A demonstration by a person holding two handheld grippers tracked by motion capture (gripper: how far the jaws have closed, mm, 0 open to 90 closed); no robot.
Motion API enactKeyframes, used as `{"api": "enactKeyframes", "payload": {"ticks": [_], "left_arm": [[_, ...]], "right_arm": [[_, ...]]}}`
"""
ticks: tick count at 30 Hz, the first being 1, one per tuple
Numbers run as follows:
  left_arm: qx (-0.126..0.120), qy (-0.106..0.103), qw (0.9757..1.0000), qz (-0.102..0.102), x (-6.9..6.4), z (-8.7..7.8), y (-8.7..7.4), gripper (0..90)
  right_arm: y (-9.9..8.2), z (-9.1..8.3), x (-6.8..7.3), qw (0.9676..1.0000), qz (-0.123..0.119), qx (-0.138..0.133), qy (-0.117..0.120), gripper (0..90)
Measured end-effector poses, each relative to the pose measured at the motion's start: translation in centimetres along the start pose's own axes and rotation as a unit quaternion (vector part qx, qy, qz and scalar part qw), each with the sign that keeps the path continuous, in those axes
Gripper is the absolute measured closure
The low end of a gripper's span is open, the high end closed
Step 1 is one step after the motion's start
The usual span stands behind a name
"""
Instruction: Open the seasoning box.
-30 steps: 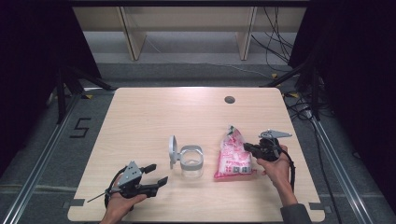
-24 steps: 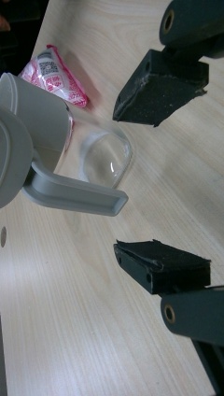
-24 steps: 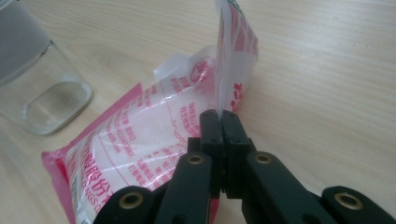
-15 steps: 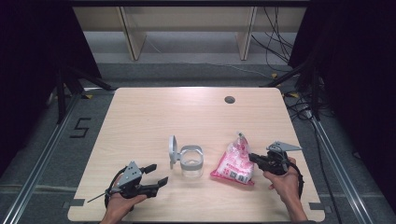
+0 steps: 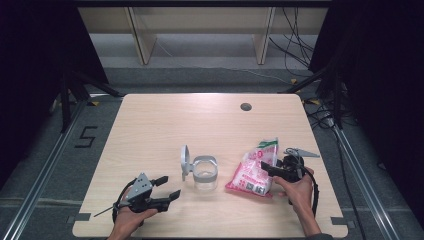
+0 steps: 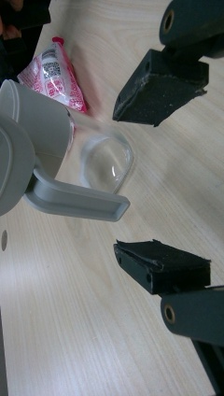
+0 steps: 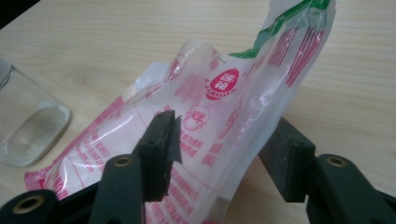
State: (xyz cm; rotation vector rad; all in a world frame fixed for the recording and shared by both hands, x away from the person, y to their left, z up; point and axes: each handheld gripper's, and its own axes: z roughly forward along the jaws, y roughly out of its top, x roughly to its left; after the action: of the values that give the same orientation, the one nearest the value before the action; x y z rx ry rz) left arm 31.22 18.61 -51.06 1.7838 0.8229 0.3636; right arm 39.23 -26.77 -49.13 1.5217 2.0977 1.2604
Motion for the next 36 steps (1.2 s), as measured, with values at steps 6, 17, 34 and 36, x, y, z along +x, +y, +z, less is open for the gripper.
{"api": "enactKeyframes", "payload": {"ticks": [6,17,34,36], "left_arm": [[-0.002,-0.003,1.0,-0.001,0.0,0.1,0.0,29.7],[-0.001,-0.005,1.0,0.0,-0.1,0.2,0.0,29.7],[-0.002,-0.009,1.0,0.0,-0.5,0.1,0.1,29.8],[-0.005,-0.016,0.9999,0.002,-0.9,0.2,0.1,29.8]], "right_arm": [[0.2,0.7,-0.2,1.0,0.004,0.002,-0.004,43.2],[0.1,1.4,-1.0,0.9998,0.018,0.003,0.011,66.8],[1.0,1.2,-0.4,0.9987,-0.03,-0.016,0.036,90.0],[1.2,0.9,0.0,0.998,-0.031,-0.026,0.049,90.0]]}}
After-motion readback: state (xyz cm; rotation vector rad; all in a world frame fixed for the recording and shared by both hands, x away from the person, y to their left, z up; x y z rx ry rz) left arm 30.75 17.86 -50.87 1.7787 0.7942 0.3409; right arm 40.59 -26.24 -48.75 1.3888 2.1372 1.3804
